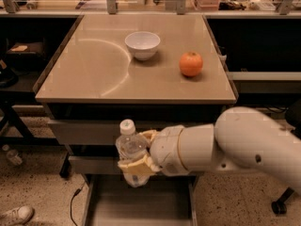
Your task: Place blue plastic bottle into bottom drawer
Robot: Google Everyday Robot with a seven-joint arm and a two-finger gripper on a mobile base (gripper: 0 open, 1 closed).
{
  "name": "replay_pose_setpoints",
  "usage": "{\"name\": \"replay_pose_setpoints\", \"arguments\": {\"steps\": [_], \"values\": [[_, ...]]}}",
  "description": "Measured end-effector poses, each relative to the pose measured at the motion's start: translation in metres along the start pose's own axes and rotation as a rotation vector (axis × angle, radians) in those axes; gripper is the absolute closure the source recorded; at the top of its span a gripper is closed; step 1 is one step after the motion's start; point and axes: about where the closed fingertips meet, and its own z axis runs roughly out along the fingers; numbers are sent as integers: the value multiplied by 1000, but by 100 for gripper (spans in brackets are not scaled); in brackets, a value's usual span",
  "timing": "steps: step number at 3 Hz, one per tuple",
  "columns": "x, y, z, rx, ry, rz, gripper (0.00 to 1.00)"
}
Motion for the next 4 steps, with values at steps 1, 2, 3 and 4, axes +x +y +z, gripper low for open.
{"name": "replay_pose_setpoints", "arguments": {"steps": [1,2,3,4], "values": [[39,27,49,-35,-66,57,100],[95,45,110,-60,-134,144,100],[95,45,110,-60,-134,145,100],[111,45,127,-38,-152,173,100]]}}
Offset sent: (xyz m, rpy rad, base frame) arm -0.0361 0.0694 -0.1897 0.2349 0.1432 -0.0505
